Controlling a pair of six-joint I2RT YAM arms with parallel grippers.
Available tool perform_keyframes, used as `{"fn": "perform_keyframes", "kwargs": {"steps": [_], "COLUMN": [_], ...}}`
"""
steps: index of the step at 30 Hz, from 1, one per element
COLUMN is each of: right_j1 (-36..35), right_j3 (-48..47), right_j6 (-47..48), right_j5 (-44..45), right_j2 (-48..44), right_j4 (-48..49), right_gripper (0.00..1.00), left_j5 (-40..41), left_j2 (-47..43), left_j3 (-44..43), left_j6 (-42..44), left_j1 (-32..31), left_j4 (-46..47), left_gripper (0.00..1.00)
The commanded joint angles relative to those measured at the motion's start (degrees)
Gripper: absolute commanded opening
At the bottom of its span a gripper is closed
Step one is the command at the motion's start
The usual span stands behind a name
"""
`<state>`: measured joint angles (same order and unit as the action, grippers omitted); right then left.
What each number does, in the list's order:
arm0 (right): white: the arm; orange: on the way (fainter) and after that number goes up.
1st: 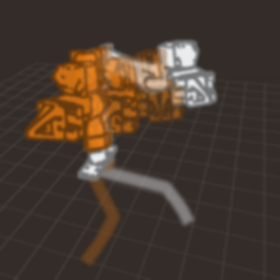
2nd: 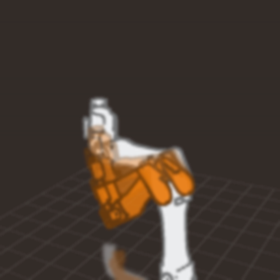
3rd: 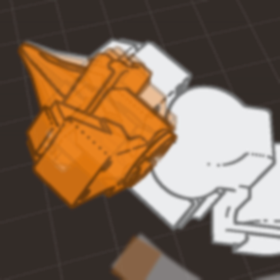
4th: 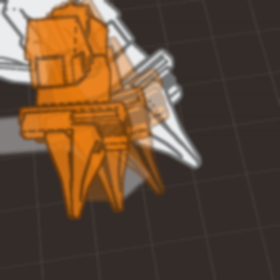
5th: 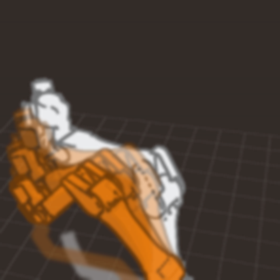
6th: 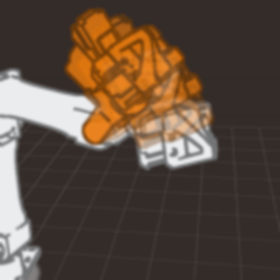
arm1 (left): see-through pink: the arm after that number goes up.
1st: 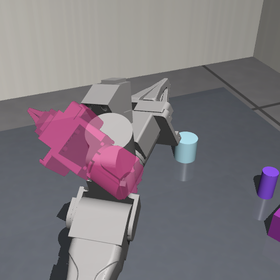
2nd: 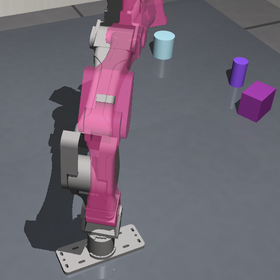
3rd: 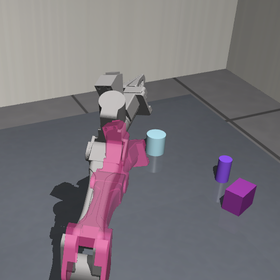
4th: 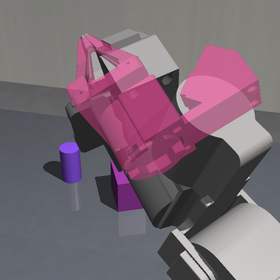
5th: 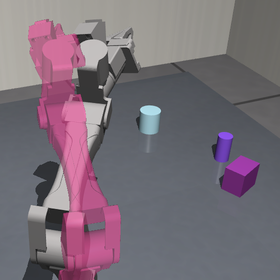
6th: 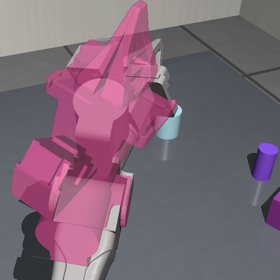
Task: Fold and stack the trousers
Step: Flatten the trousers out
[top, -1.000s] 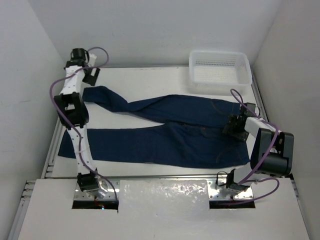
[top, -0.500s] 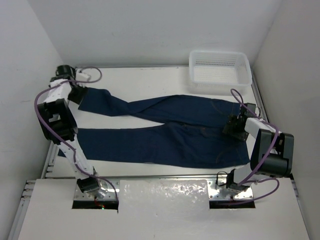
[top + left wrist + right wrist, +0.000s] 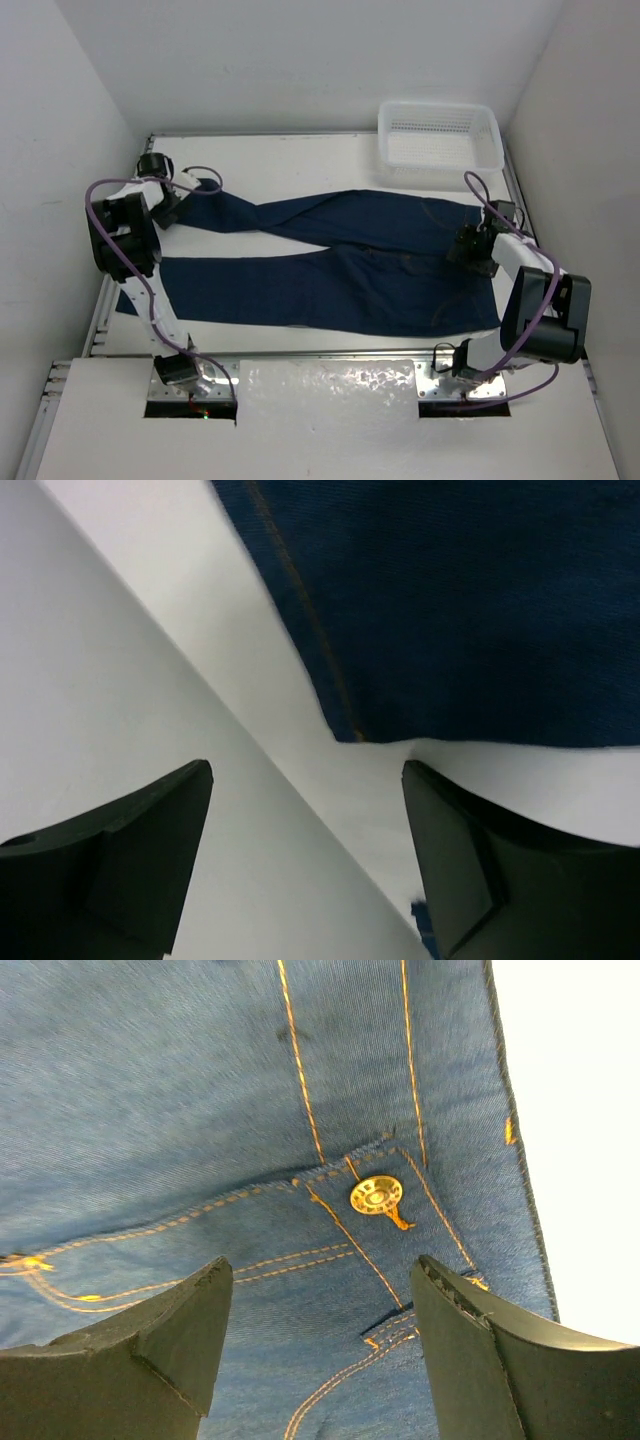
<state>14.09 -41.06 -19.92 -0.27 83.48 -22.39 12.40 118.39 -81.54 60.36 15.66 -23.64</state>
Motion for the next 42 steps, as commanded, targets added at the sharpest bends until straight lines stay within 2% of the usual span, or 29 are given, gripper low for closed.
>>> {"fn": "perform_keyframes", "kwargs": {"steps": [1,4,6,7,9,11,13,16,17,21,24,25,27,28,35,42], "right_j1": [-0.29,-0.37,-0.29,-0.29,-0.29,-0.29,-0.29,-0.29,-0.29,-0.29,-0.29,-0.29,-0.29,-0.29,-0.29,-0.29], "right_j3": [-3.50,-4.73,-6.22,-6.57,-7.54,-8.33,-9.21,-11.14,-11.93,-12.64,-12.56,-12.38,-12.12,-11.94,-9.75,-7.90], "right_j6": [-0.29,-0.47,-0.21,-0.12,0.06,0.15,0.24,0.24,0.24,0.15,-0.29,-0.38,-0.47,-0.47,-0.91,-0.03], "right_j5": [-0.17,0.01,0.18,0.19,0.19,1.40,1.85,2.64,2.73,3.26,3.17,2.91,2.91,2.91,0.98,0.54], "right_j2": [-2.10,-2.10,-2.10,-2.10,-2.27,-2.27,-2.10,-2.10,-2.10,-2.53,-3.06,-3.15,-3.76,-3.94,-5.87,-7.37], "right_j4": [-1.16,-3.00,-5.02,-5.81,-7.48,-9.06,-10.12,-12.14,-12.41,-12.94,-13.29,-13.29,-13.03,-12.85,-9.78,-7.32], "right_gripper": [0.70,0.70,0.70,0.70,0.70,0.70,0.70,0.70,0.70,0.70,0.70,0.70,0.70,0.70,0.70,0.70], "left_j5": [-6.21,-11.16,-12.14,-15.45,-20.20,-20.40,-20.40,-19.26,-16.56,-15.48,-17.50,-17.68,-17.33,-16.89,-17.85,-17.41], "left_j2": [-2.91,1.04,4.90,5.71,5.98,4.06,4.13,8.69,11.66,14.59,13.98,14.06,13.89,12.67,1.51,-12.29], "left_j3": [-0.18,-6.33,-10.46,-14.05,-14.62,-9.55,-8.29,-12.14,-14.42,-14.62,-12.95,-12.77,-11.55,-10.58,-2.84,-8.81], "left_j6": [8.01,6.45,1.36,-2.31,-3.67,-1.48,1.42,1.52,0.56,-4.10,-4.89,-4.90,-5.60,-6.04,-7.35,-9.38], "left_j1": [-0.90,-0.02,1.12,1.56,2.53,2.18,2.09,2.44,2.53,2.88,2.71,2.71,2.80,3.06,4.29,5.35], "left_j4": [-2.05,-8.86,-14.14,-16.94,-18.28,-15.92,-15.99,-22.23,-23.11,-21.55,-21.27,-21.62,-21.63,-20.76,-21.44,-33.65], "left_gripper": [0.76,0.76,0.76,0.76,0.76,0.76,0.76,0.76,0.75,0.72,0.63,0.47,0.07,0.00,0.00,0.00]}}
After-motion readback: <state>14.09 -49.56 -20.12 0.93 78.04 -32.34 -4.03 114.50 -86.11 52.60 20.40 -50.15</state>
